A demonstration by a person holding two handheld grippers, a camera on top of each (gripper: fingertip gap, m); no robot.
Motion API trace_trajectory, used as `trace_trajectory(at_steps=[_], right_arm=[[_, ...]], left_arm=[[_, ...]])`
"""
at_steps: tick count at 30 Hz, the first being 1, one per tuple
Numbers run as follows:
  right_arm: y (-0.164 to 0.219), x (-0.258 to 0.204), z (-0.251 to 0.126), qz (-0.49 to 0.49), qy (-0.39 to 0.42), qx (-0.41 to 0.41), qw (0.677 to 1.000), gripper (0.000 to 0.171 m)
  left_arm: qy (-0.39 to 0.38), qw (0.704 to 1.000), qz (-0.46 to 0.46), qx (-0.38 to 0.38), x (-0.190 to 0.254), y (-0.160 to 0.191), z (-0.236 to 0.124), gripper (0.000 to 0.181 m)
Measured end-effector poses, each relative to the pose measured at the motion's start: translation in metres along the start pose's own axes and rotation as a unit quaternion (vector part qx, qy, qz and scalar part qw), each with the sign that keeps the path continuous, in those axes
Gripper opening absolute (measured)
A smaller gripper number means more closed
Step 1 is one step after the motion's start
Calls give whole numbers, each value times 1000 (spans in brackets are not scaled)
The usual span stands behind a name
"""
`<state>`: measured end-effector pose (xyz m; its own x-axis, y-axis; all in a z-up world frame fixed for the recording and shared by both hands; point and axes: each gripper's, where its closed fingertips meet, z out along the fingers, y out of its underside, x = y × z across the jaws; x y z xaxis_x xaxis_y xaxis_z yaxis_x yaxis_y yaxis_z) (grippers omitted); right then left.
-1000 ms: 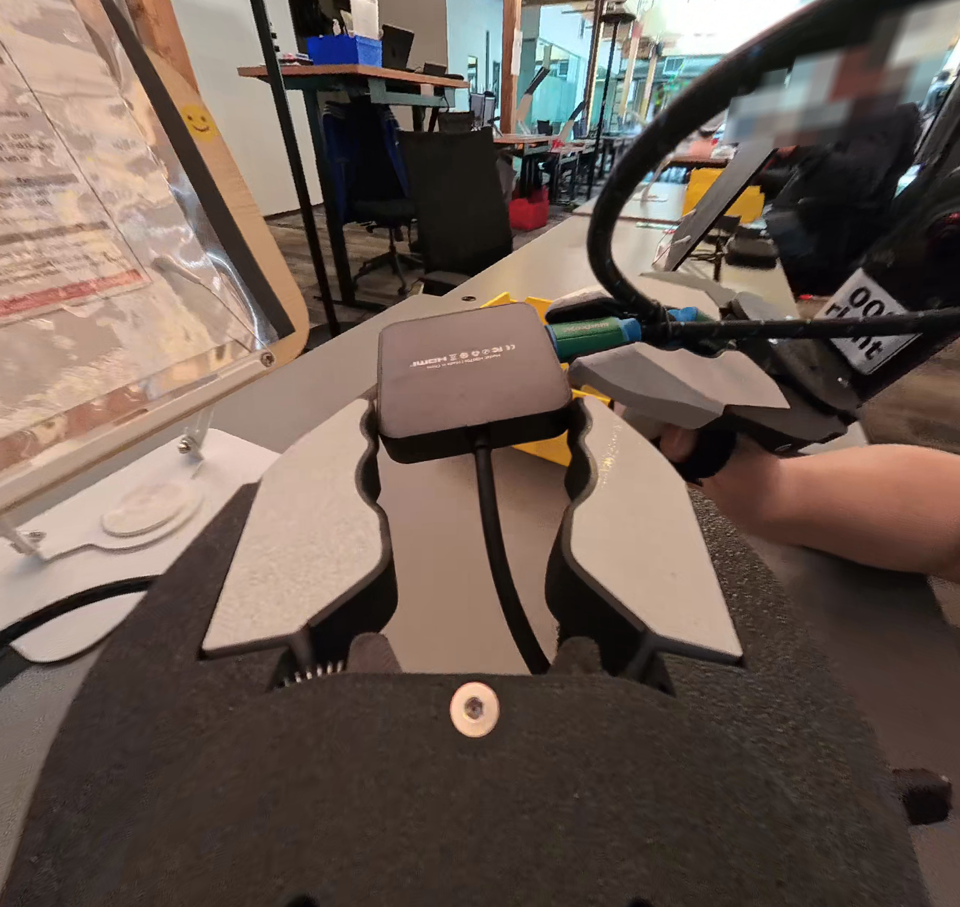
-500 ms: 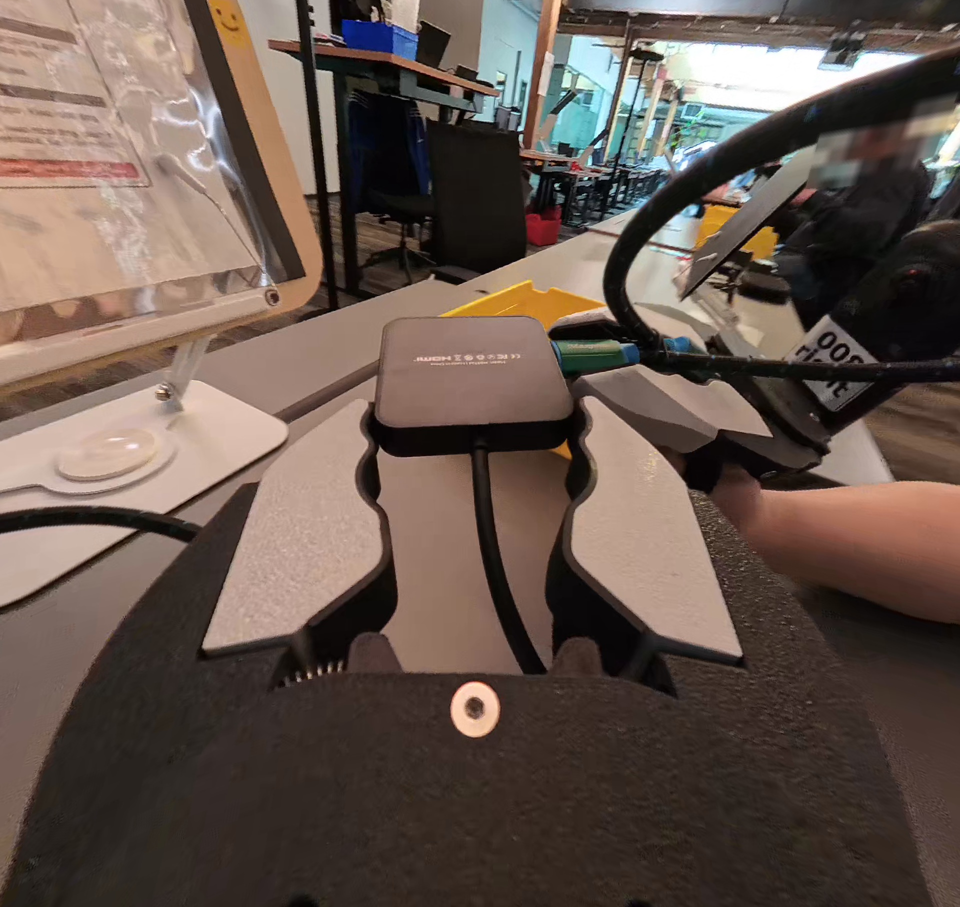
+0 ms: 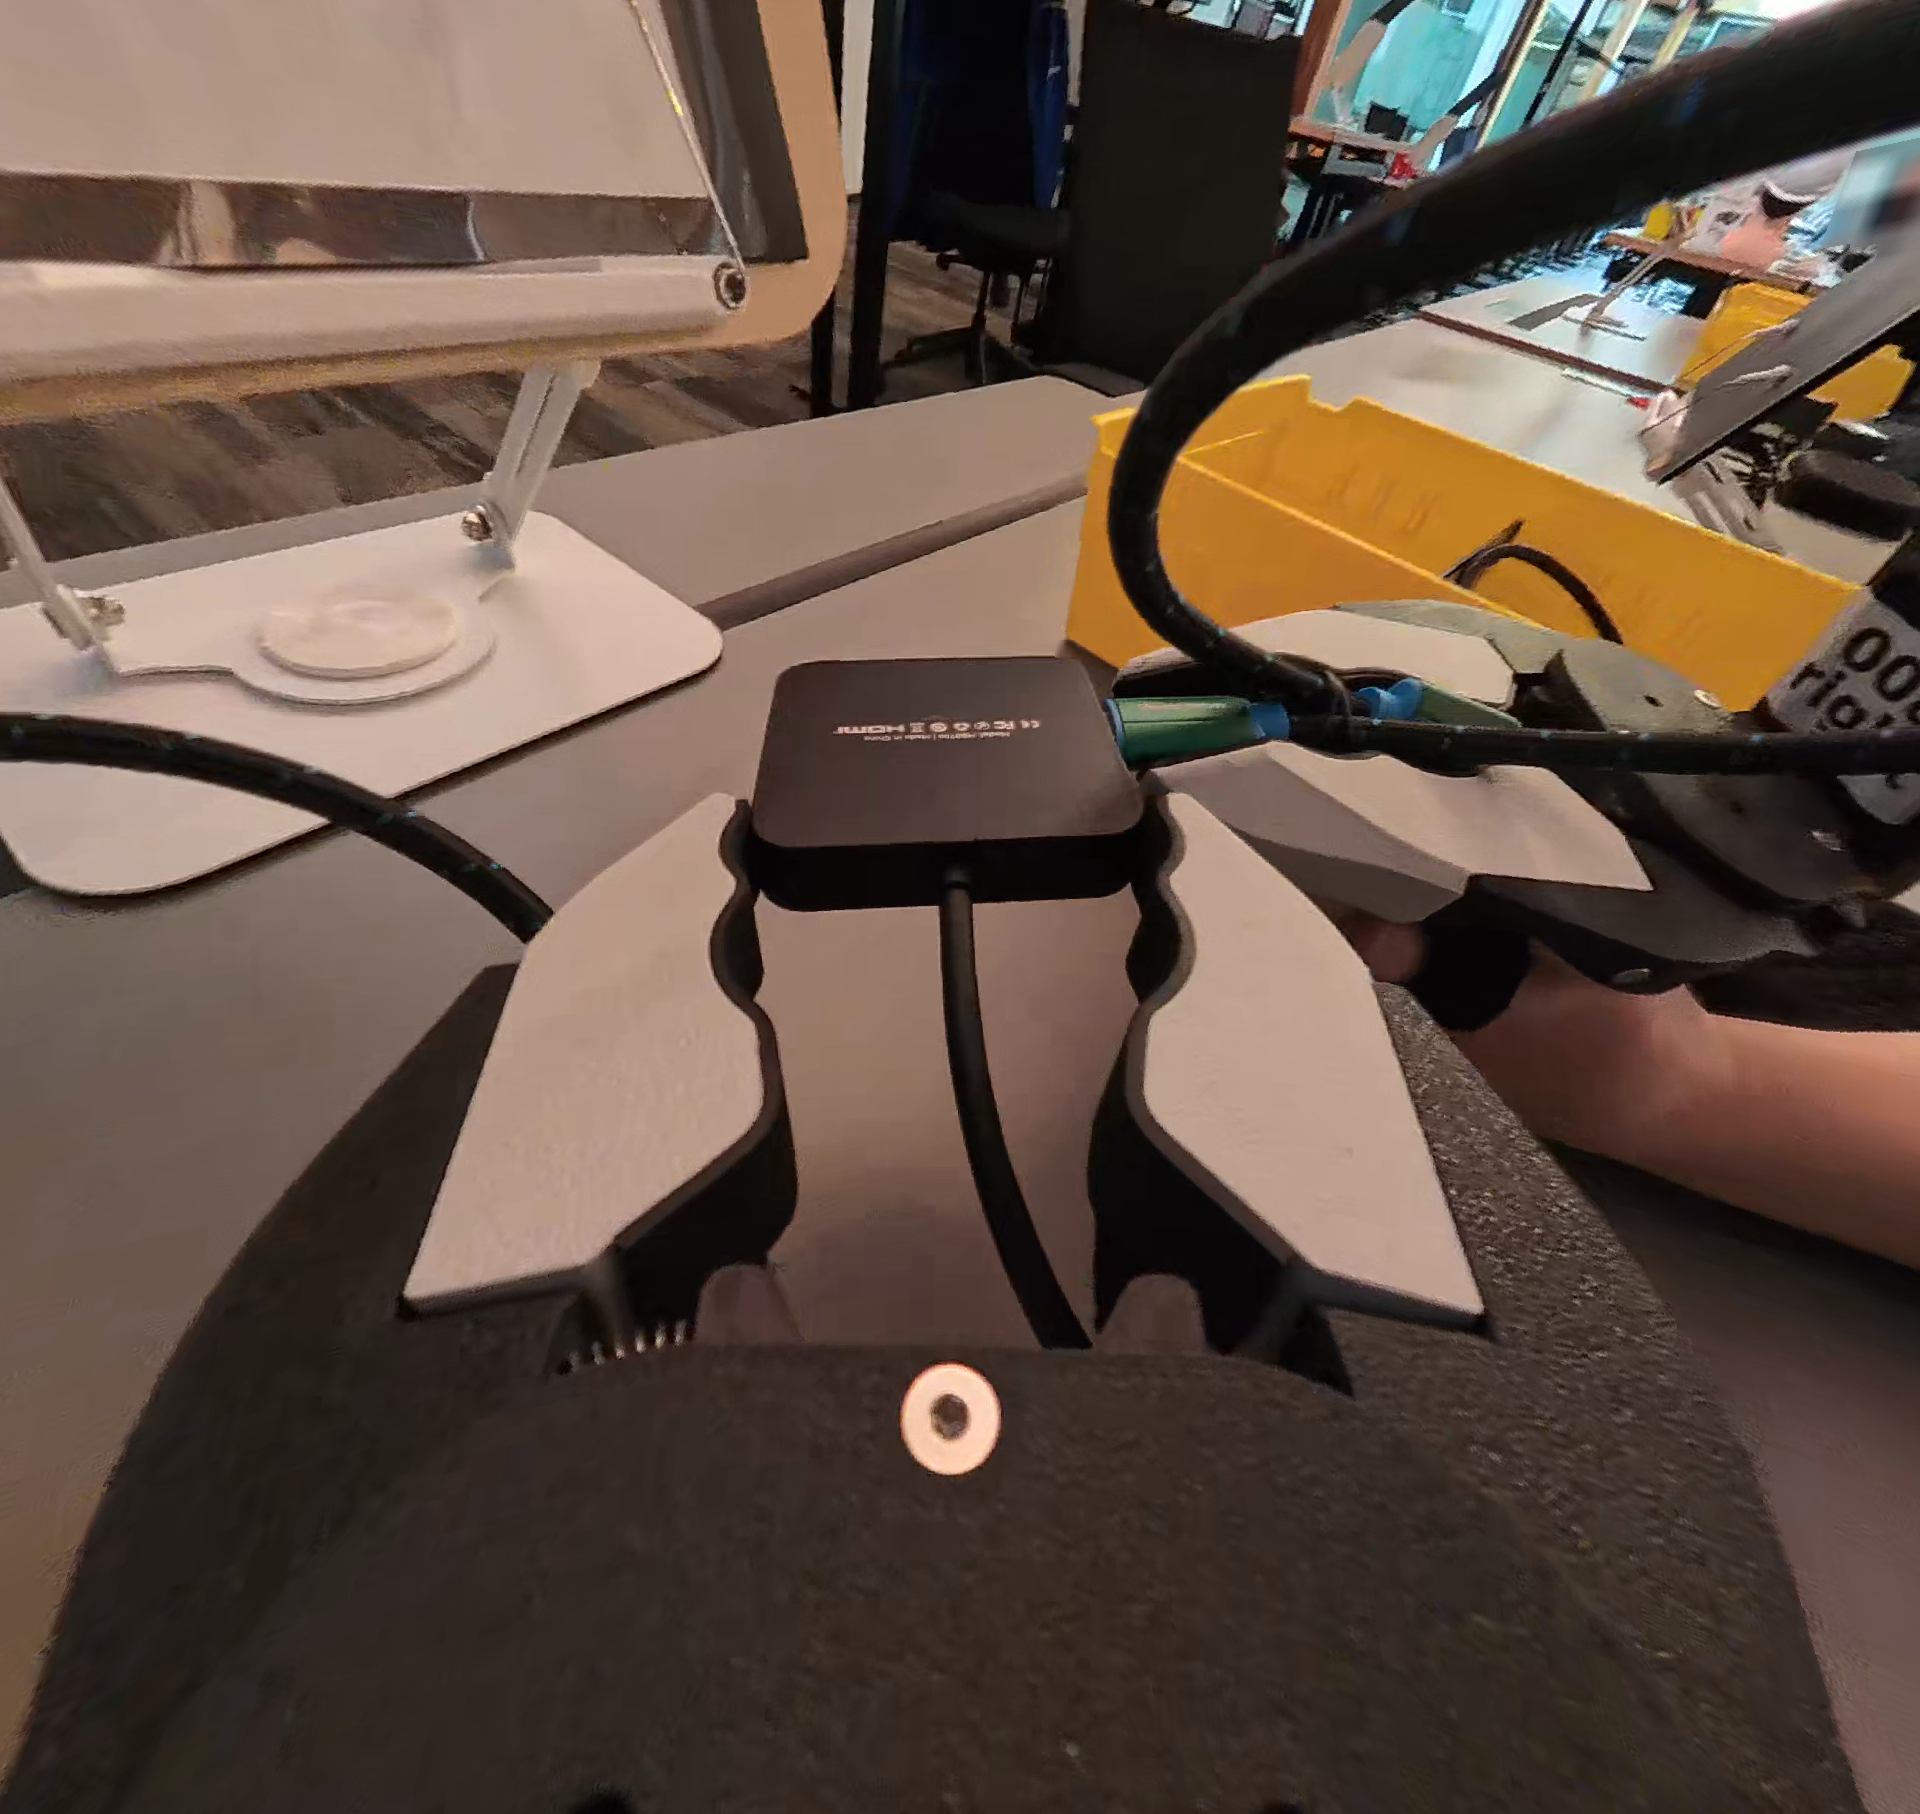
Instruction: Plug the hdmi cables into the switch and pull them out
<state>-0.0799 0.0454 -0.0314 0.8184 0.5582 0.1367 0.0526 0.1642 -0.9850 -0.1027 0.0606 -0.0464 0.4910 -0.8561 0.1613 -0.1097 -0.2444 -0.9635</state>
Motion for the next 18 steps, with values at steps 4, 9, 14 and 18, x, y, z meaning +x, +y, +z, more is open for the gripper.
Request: trace_trajectory(at_steps=[4,9,14,18], right_arm=[[-3,1,0,1,13,1,1000,22],[-6,2,-3,-25,36,1,999,22],[-20,-9,-11,-1,-18,40,999,22],[-31,-17,-14,-50,2,26,998,22]], left_arm=[[-10,1000,10,9,0,-3,-1,69],[-14,1000,20,18,2,-6,0,69],[-67,997,-1,34,-26,-14,-7,69],[16,997,-45,68,-17,-38,-23,69]])
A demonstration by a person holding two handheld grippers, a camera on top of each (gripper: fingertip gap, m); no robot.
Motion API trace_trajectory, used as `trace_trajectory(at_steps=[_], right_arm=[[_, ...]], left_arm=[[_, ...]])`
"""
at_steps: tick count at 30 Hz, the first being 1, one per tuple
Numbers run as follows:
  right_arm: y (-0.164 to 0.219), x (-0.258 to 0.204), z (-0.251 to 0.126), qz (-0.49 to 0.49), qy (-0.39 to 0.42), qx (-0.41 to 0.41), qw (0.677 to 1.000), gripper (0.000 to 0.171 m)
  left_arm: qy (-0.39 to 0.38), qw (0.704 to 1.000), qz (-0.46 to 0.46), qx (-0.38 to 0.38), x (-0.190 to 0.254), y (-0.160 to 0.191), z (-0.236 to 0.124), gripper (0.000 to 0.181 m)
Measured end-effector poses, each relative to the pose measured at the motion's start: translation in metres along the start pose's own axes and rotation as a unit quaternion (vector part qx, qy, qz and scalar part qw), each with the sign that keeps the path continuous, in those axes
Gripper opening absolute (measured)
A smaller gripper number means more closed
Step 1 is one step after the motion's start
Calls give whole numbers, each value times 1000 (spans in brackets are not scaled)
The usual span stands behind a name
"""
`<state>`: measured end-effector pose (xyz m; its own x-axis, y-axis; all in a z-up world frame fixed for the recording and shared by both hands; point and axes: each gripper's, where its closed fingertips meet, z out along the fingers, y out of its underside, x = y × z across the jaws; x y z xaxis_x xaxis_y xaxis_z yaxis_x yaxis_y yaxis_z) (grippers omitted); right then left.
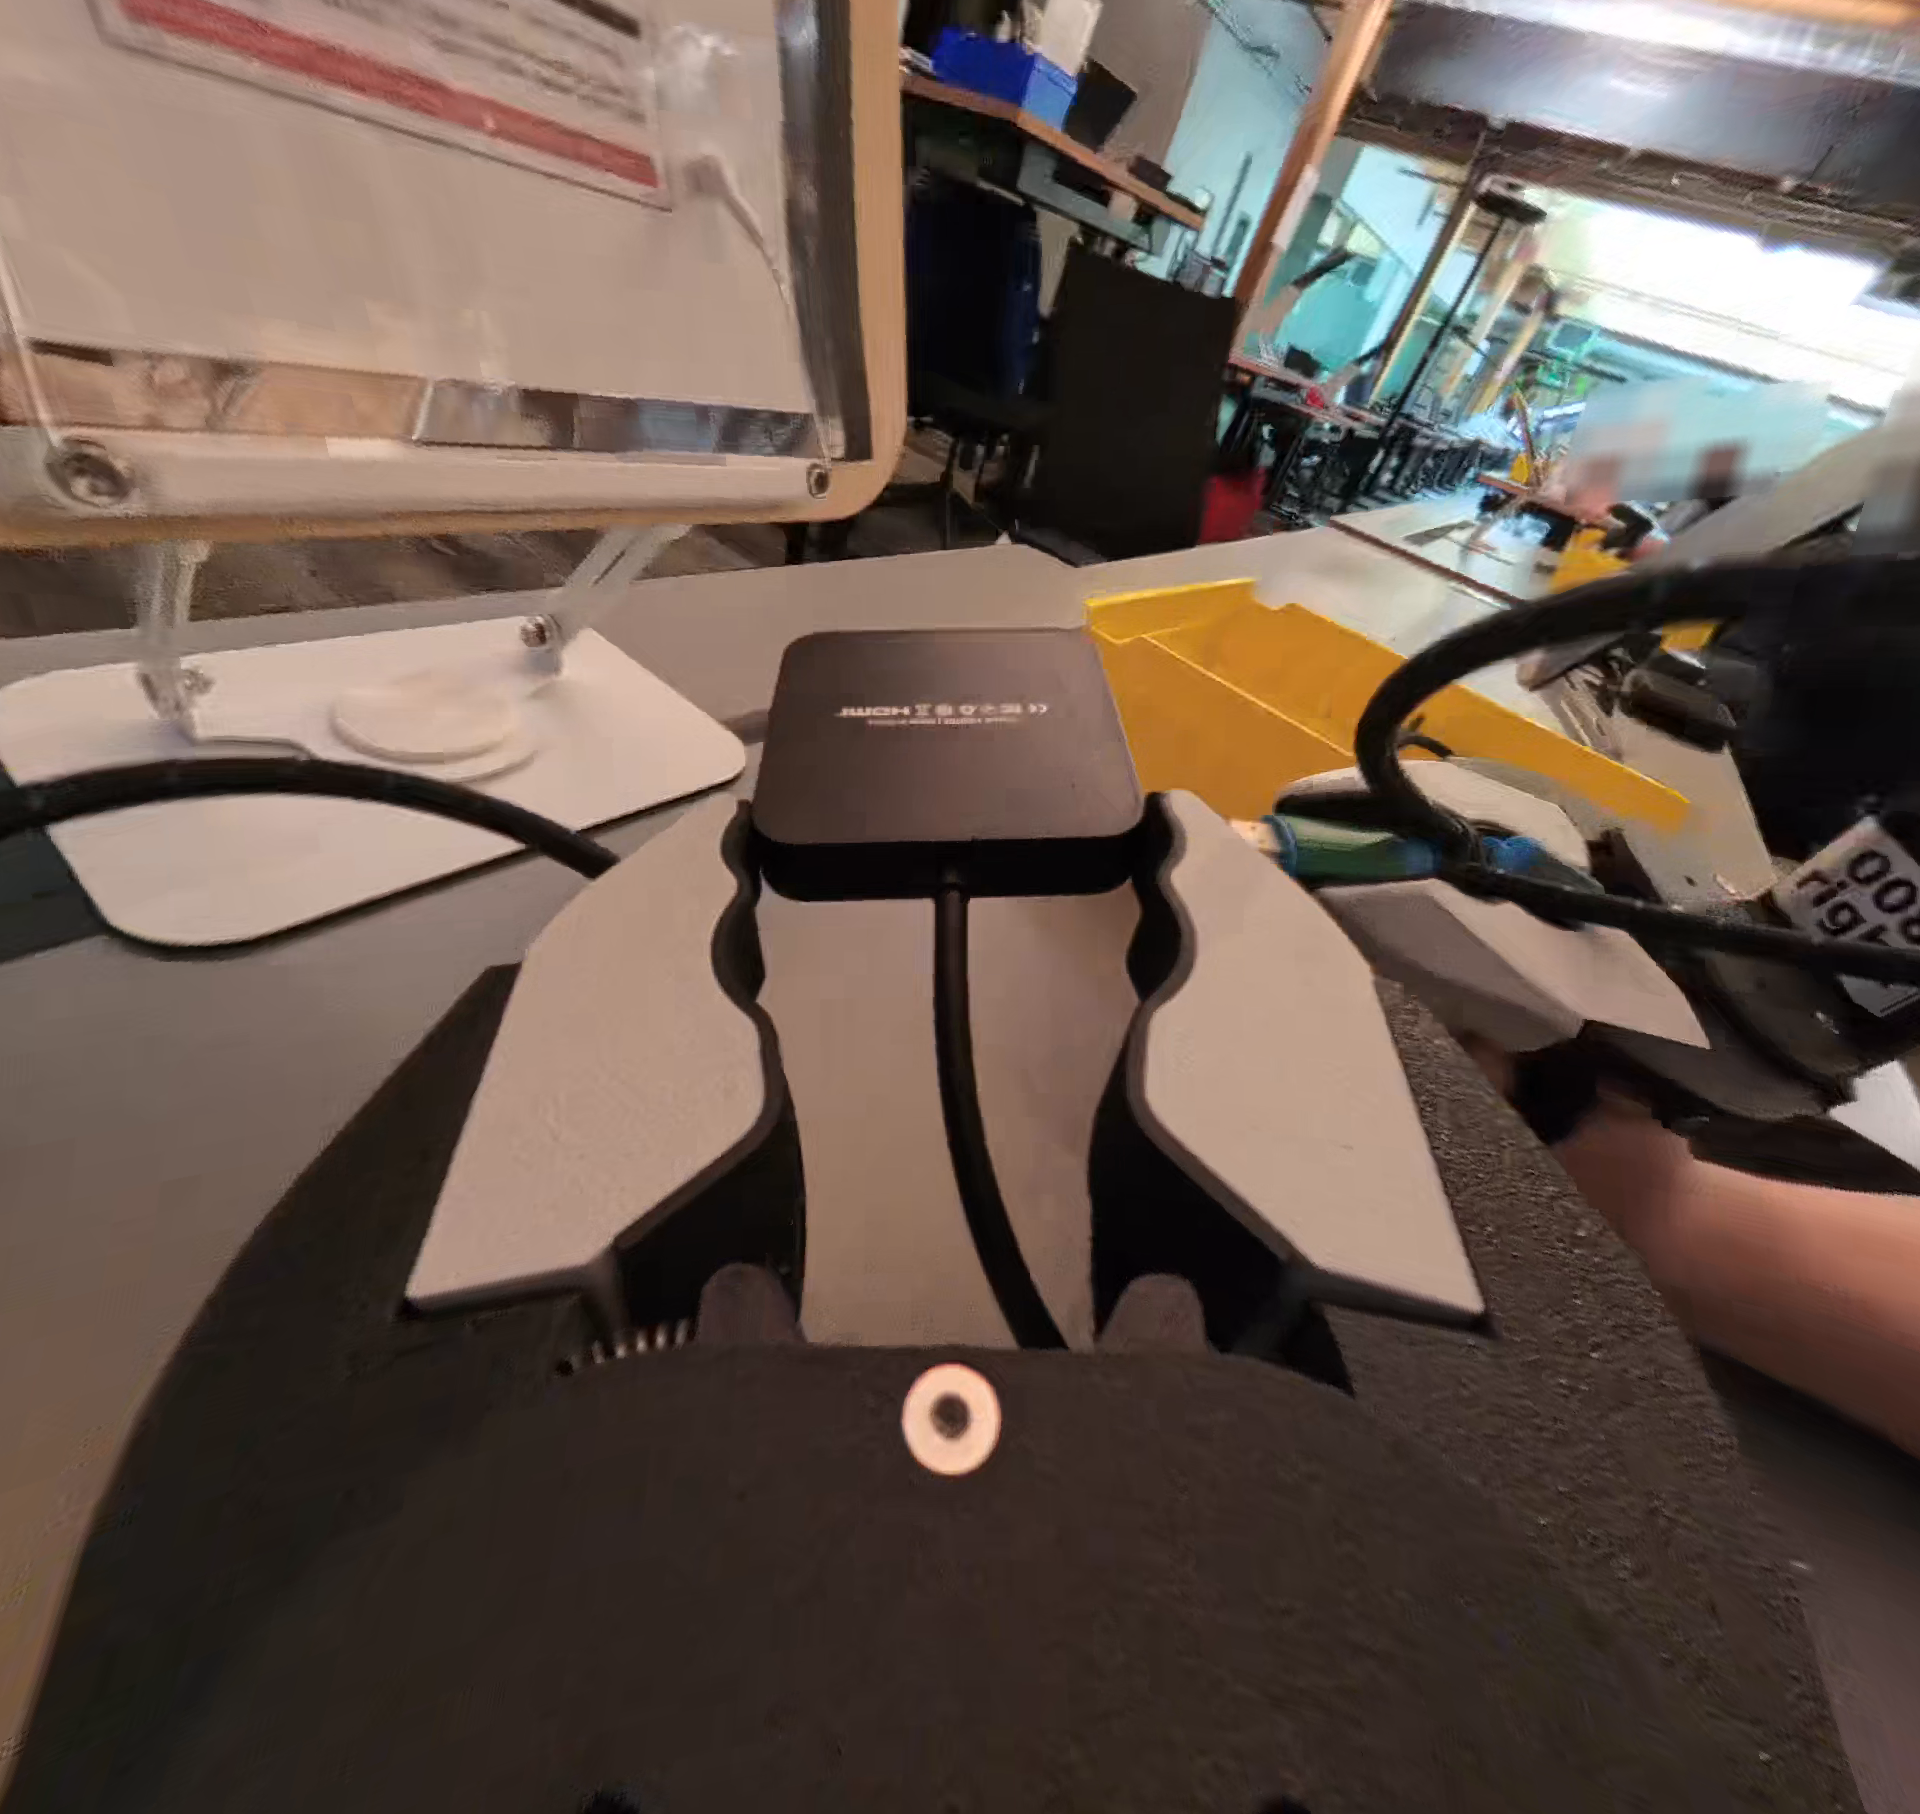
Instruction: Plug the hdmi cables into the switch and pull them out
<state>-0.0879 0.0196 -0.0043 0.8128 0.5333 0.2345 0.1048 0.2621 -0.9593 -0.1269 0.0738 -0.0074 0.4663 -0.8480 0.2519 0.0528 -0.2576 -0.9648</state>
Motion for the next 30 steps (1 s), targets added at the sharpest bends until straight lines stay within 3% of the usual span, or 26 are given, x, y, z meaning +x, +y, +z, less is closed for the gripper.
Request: trace_trajectory(at_steps=[3,6,8,11,14,17,20,22,25,28,30], right_arm=[[-17,0,0,22,-16,14,1000,22],[-50,13,-8,41,-77,-13,996,22],[-61,21,-27,46,-164,-130,977,22],[-58,49,-99,78,-235,-330,911,22],[-38,111,-161,86,-134,-407,899,22],[10,142,-226,155,-97,-511,840,22],[54,138,-274,227,-110,-606,754,22],[72,129,-285,267,-135,-635,712,23],[95,136,-287,302,-107,-655,684,25],[102,142,-290,314,-93,-658,679,38],[96,148,-288,315,-80,-643,694,42]], left_arm=[[-34,998,61,4,8,-7,1,69],[-29,999,41,4,23,-7,5,69],[-10,1000,18,-11,35,-5,8,69],[22,999,21,-30,55,-7,11,69],[43,997,36,-62,72,-3,14,69],[69,992,48,-94,89,6,18,69],[88,987,67,-120,101,14,20,69],[93,984,80,-132,107,19,20,70],[107,980,89,-145,118,23,18,70],[121,976,94,-154,127,25,16,70],[123,975,100,-157,130,24,15,69]])
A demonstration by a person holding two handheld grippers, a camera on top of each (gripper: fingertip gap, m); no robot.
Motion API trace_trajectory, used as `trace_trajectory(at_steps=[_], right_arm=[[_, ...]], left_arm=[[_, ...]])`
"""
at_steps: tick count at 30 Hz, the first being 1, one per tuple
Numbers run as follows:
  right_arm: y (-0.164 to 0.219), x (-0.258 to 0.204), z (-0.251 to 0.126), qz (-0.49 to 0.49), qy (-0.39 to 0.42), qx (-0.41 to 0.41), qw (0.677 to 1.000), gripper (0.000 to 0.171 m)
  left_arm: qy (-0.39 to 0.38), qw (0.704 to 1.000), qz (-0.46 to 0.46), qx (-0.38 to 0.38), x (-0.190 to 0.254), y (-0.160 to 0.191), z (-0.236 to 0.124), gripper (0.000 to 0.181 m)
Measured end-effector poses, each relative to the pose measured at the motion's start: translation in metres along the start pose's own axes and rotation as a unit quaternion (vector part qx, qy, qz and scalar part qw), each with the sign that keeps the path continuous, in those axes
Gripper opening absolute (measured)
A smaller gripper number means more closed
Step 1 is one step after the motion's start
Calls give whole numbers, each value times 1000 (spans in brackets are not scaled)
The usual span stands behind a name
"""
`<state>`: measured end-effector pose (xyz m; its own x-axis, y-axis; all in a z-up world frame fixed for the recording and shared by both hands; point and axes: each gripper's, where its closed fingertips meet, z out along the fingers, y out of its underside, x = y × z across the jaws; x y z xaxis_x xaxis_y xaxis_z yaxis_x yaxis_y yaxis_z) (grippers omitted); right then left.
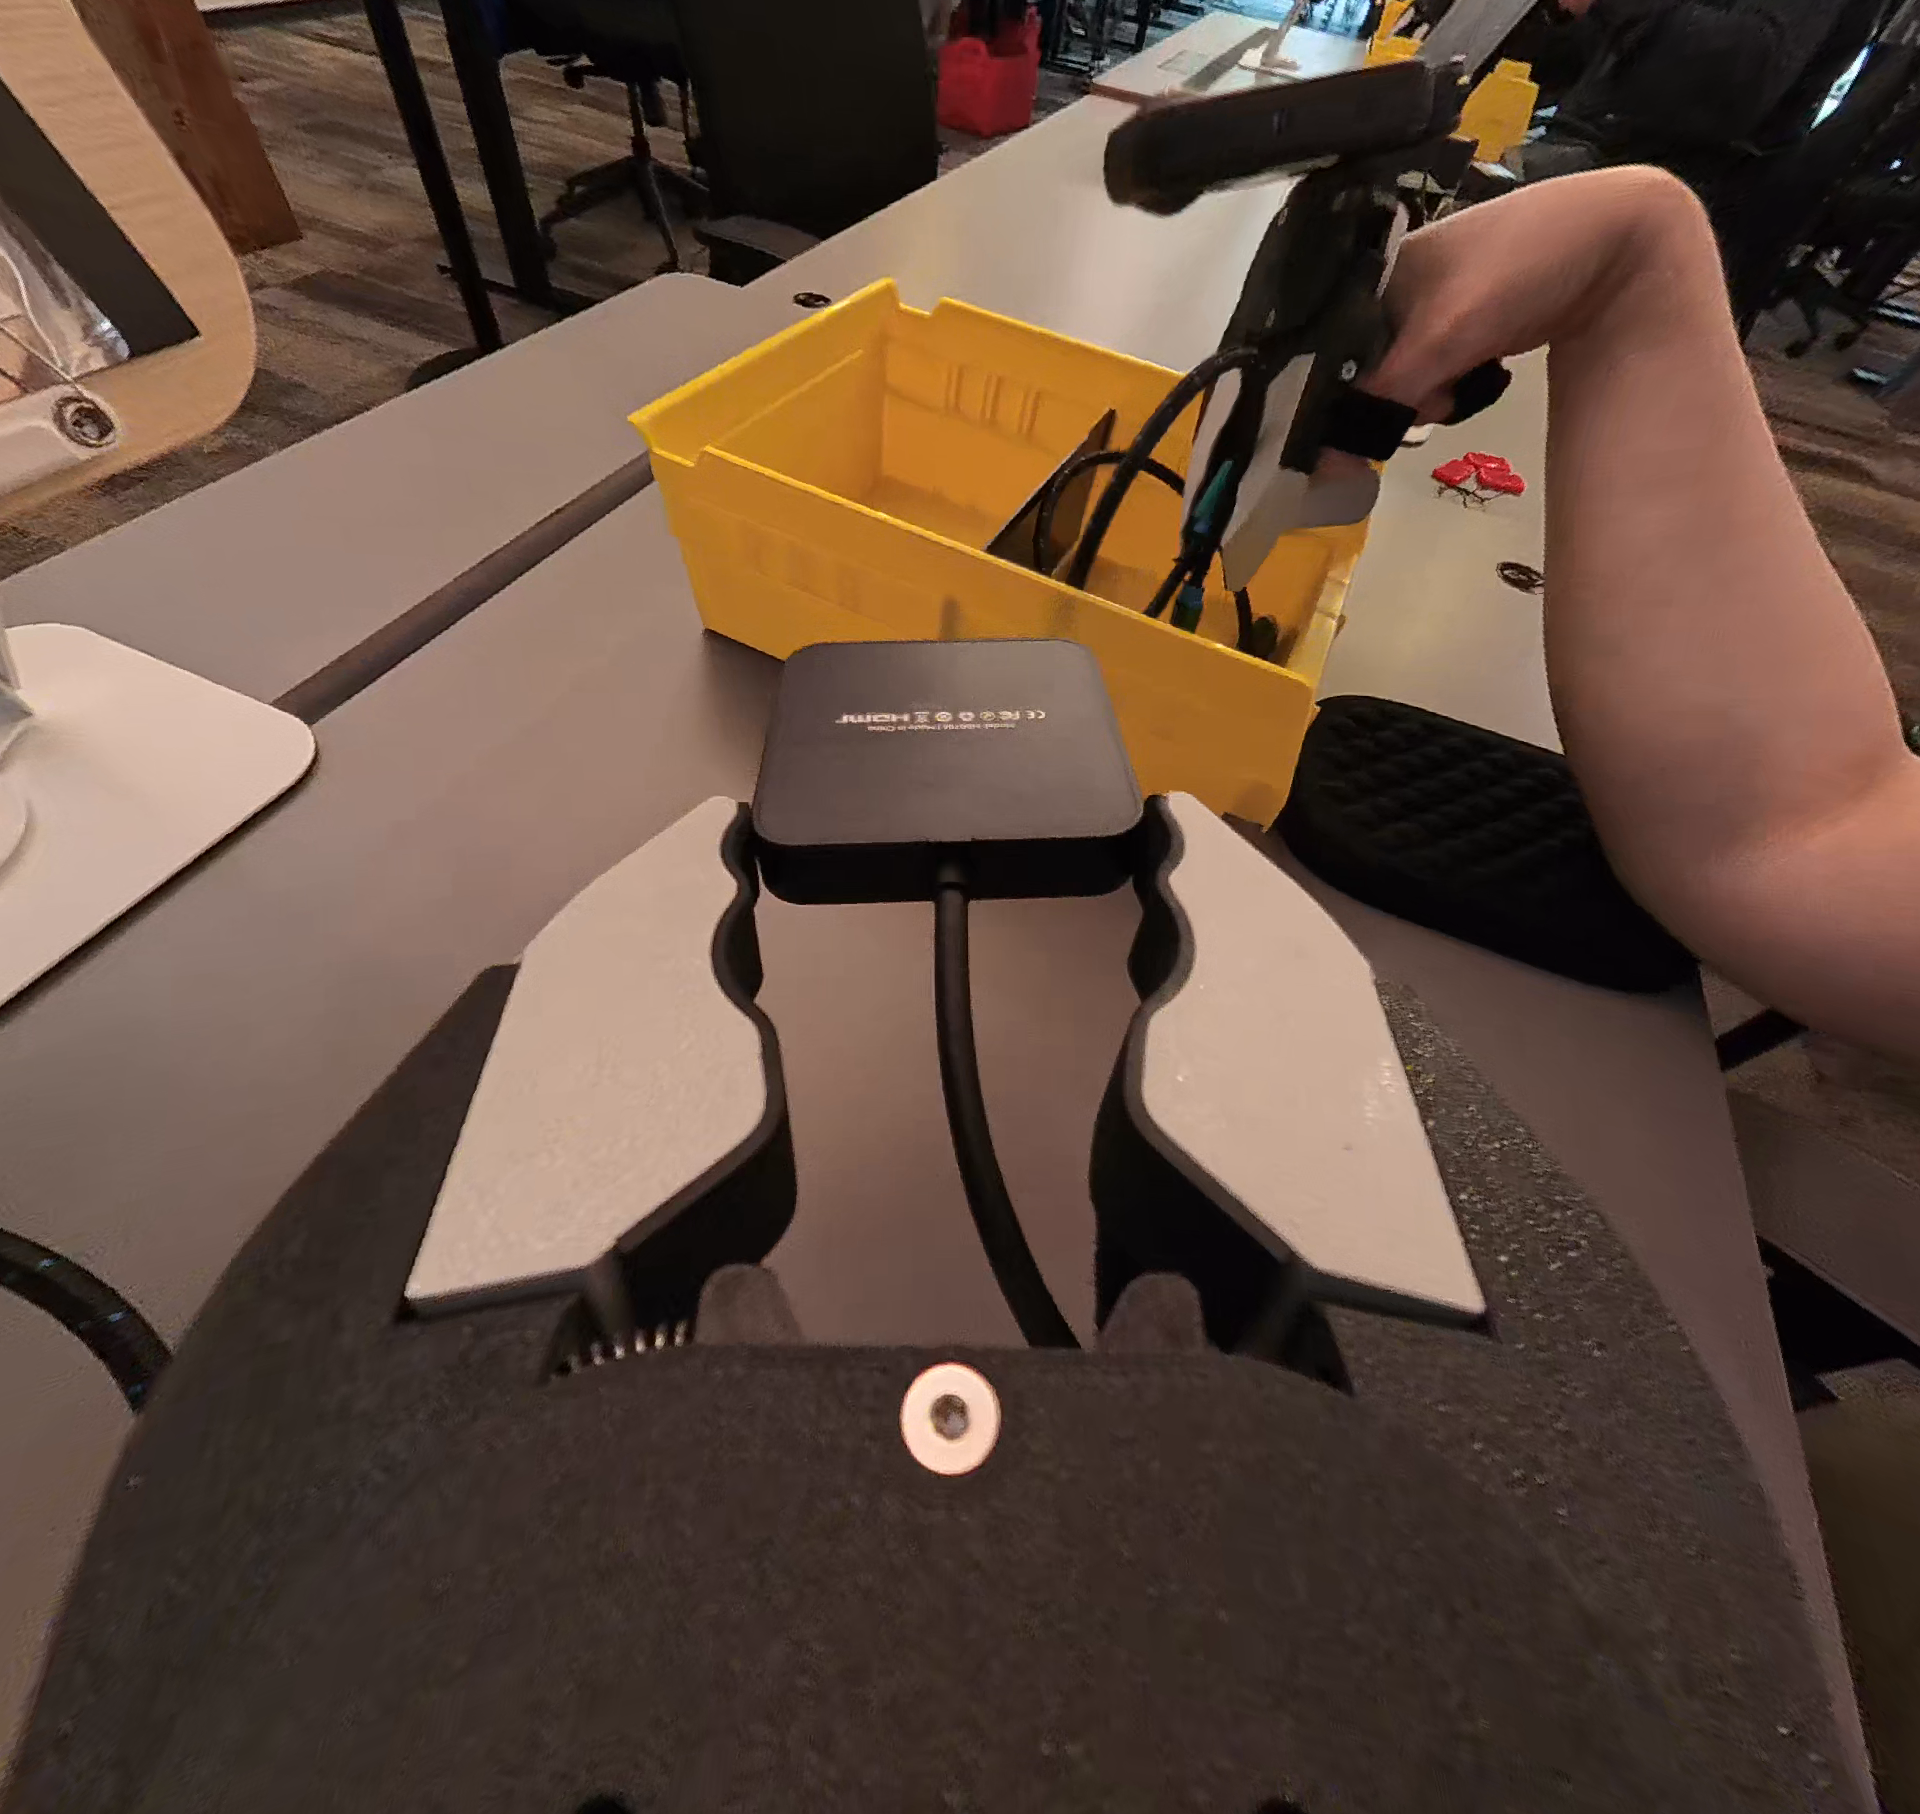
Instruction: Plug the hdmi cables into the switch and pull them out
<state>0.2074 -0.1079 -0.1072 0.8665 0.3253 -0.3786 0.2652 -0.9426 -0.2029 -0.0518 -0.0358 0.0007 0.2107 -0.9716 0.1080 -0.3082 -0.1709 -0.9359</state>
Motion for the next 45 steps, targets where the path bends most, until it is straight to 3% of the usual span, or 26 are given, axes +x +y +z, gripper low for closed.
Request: trace_trajectory(at_steps=[4,7,11,13,16,17,20,24,26,27,29,32,36,38,40,45], right_arm=[[-13,4,-39,-4,78,87,993,47],[-41,-1,-91,-68,200,198,957,46],[-97,-83,-150,-288,269,383,836,47],[-115,-143,-158,-413,269,444,748,46],[-128,-220,-133,-585,285,470,597,43],[-131,-238,-116,-622,281,458,570,42],[-143,-267,-60,-671,257,385,579,42],[-158,-287,-30,-707,291,387,517,41],[-165,-290,-34,-701,321,409,488,14],[-166,-290,-35,-700,321,411,488,14],[-169,-280,-39,-685,319,400,519,15],[-176,-231,-66,-630,385,368,565,16],[-162,-121,-113,-480,424,342,687,16],[-148,-68,-129,-400,436,341,731,16],[-132,-20,-130,-323,437,312,780,15],[-104,54,-94,-260,450,171,837,16]], left_arm=[[0,1000,12,-3,2,-1,-1,69],[-5,1000,20,4,2,-5,-5,69],[1,998,55,22,7,-15,-12,69],[16,998,61,20,12,-19,-16,69],[37,998,36,33,16,-28,-26,69],[45,998,26,41,17,-32,-30,69],[64,996,-2,61,17,-42,-42,69],[110,990,-39,74,25,-48,-51,69],[121,989,-46,65,27,-45,-51,69],[124,988,-49,72,26,-46,-51,69],[123,982,-73,124,20,-62,-61,73],[81,971,-88,208,-2,-89,-93,79],[5,968,-68,240,-28,-103,-132,79],[-3,969,-63,241,-31,-107,-143,77],[-4,970,-61,237,-31,-108,-149,75],[-2,970,-67,234,-33,-109,-153,70]])
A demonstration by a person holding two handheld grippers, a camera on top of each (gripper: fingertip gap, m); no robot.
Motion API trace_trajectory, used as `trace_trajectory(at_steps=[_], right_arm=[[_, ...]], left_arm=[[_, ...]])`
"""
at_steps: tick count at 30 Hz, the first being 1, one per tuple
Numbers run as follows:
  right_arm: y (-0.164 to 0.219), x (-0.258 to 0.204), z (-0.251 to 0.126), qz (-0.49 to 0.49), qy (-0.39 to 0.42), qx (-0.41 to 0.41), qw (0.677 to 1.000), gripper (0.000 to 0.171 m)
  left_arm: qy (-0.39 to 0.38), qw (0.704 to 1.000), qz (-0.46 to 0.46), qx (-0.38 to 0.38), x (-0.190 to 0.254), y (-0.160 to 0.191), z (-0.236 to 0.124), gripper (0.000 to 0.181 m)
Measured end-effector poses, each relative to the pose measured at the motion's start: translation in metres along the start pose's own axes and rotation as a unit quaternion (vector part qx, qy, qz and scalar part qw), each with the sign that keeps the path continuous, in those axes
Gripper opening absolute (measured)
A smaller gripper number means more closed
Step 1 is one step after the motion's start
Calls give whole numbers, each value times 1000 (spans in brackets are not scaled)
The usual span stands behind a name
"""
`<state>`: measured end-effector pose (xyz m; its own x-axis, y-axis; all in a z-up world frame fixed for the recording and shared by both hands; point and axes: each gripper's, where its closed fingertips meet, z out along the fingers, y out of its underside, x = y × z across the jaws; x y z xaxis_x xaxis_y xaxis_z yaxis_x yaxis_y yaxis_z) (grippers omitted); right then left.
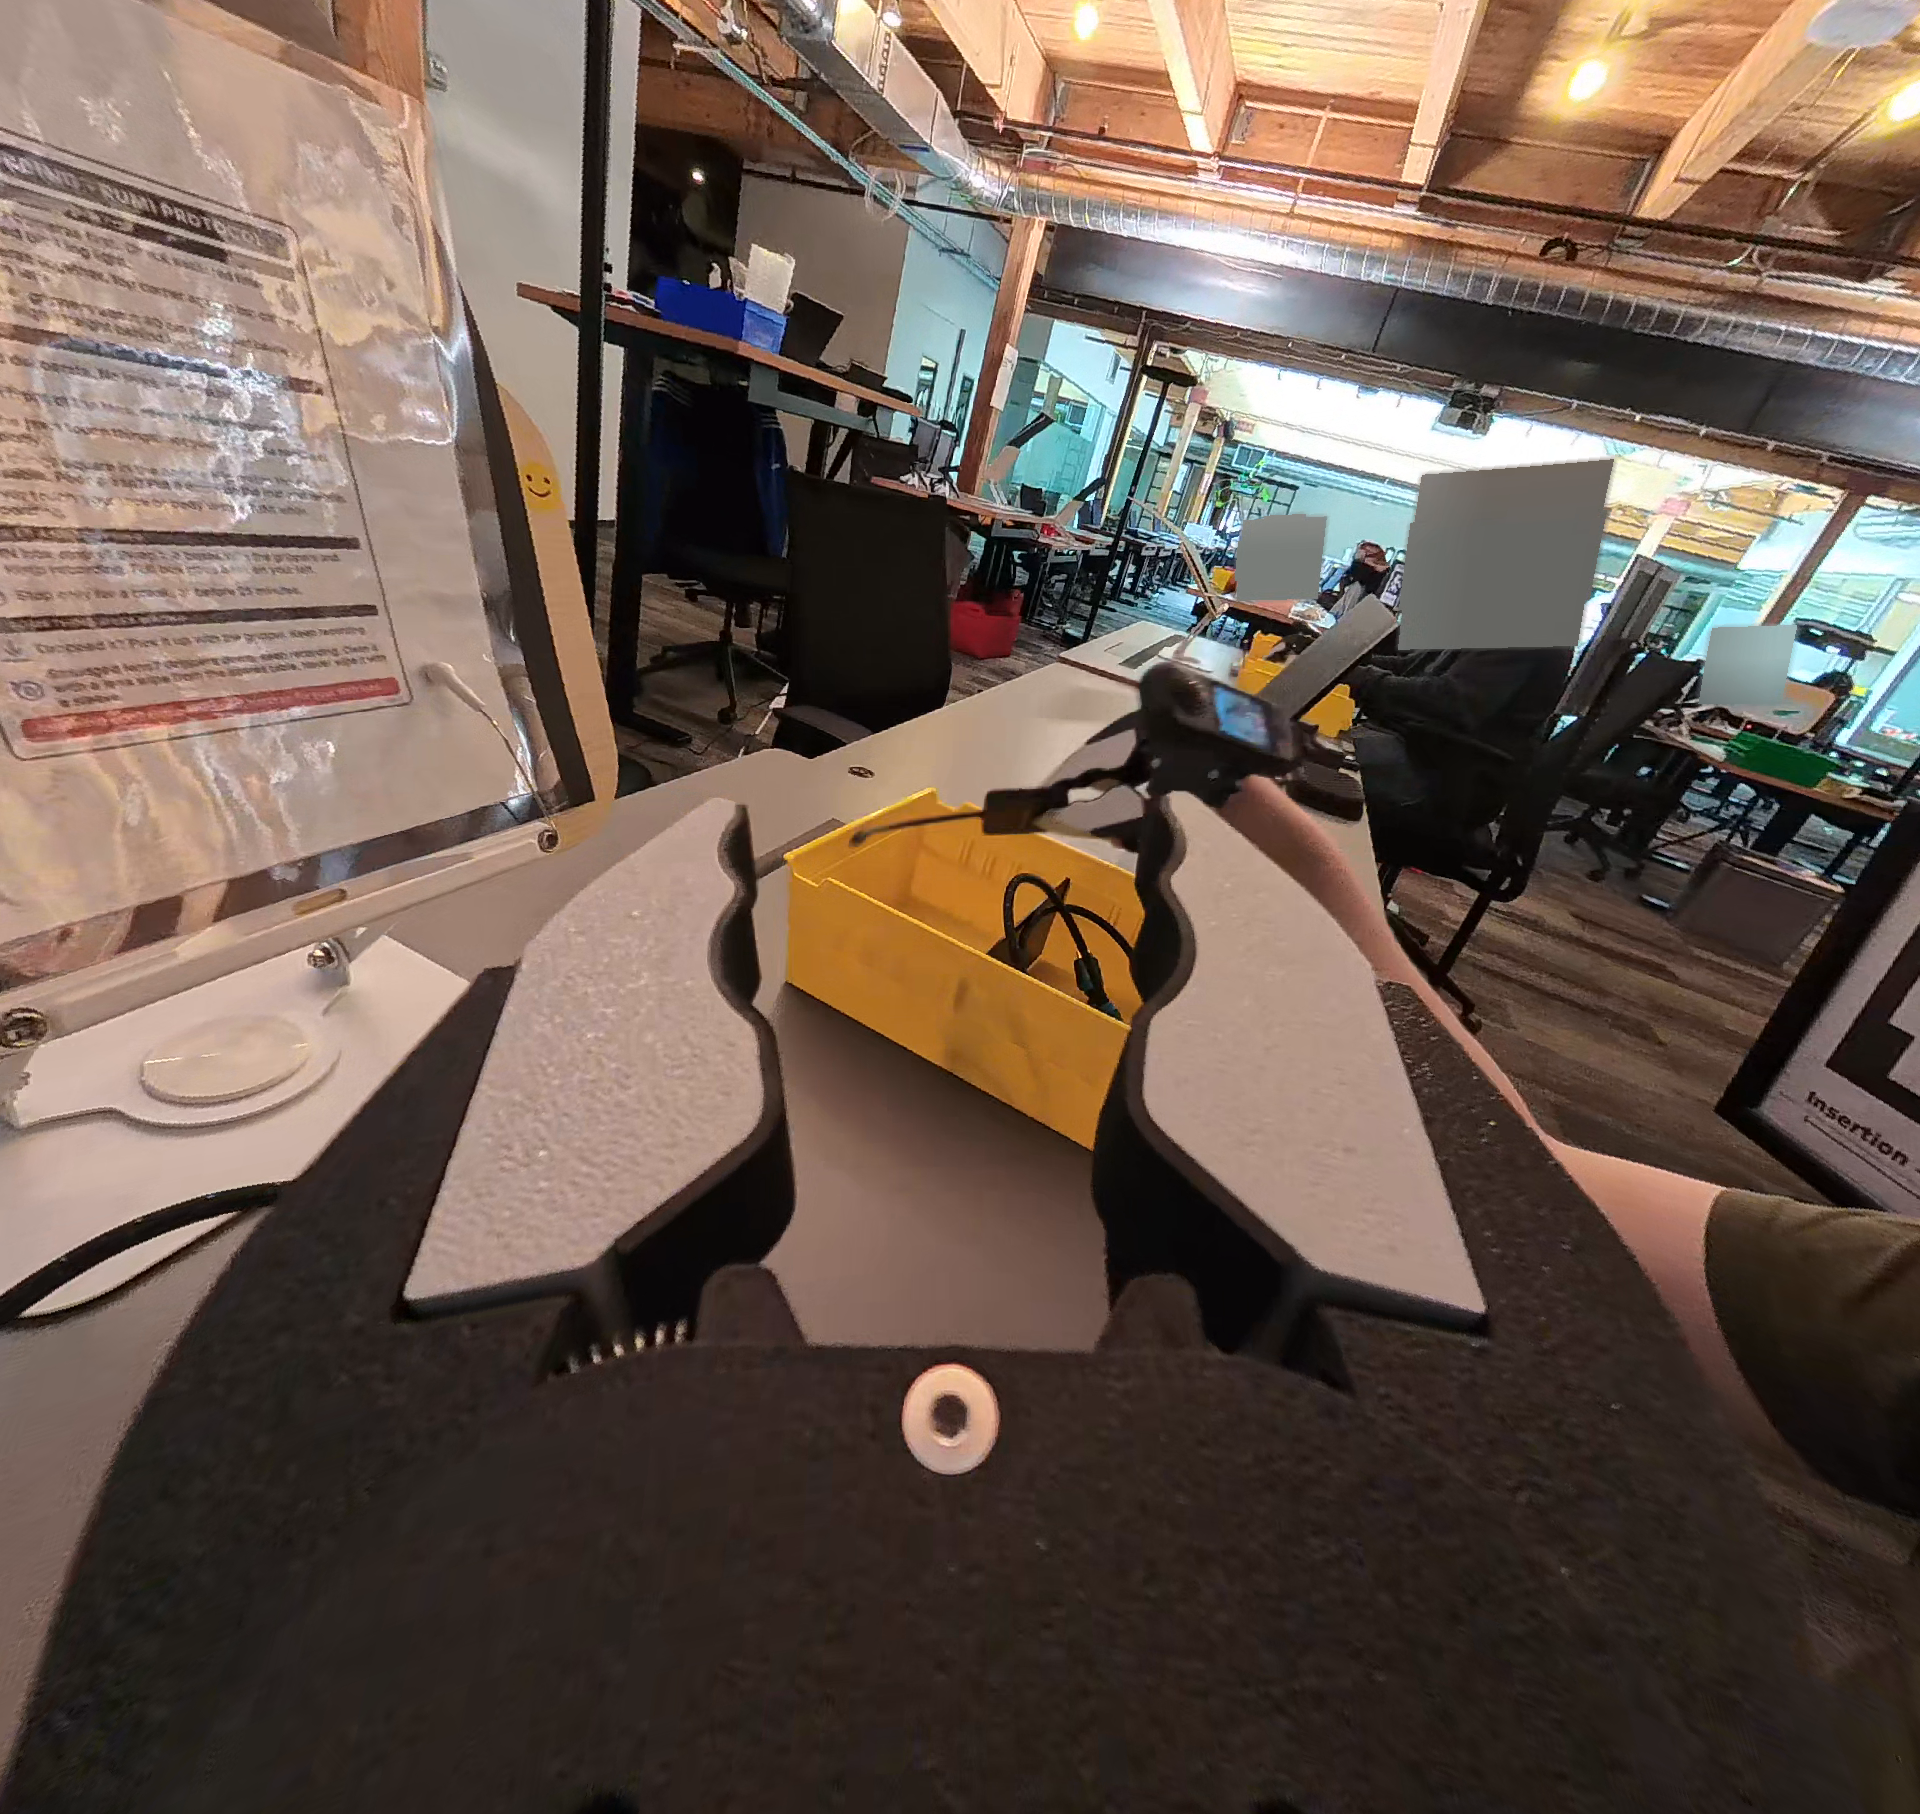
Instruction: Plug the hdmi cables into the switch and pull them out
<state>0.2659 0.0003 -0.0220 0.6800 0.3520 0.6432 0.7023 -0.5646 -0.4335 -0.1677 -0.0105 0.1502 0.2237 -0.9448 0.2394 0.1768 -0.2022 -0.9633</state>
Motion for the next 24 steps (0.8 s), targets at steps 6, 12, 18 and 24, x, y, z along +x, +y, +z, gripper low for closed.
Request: trace_trajectory(at_steps=[6,12,18,24], right_arm=[[40,-26,37,35,-65,-178,981,16],[31,-32,48,32,-61,-167,984,26],[13,8,-13,67,14,-87,994,39],[-53,36,-102,93,101,123,983,36]], left_arm=[[5,1000,-3,-19,3,6,3,68],[1,999,1,-39,3,9,3,69],[-86,991,65,-79,-21,-6,-33,72],[-301,881,228,-286,-99,20,-133,61]])
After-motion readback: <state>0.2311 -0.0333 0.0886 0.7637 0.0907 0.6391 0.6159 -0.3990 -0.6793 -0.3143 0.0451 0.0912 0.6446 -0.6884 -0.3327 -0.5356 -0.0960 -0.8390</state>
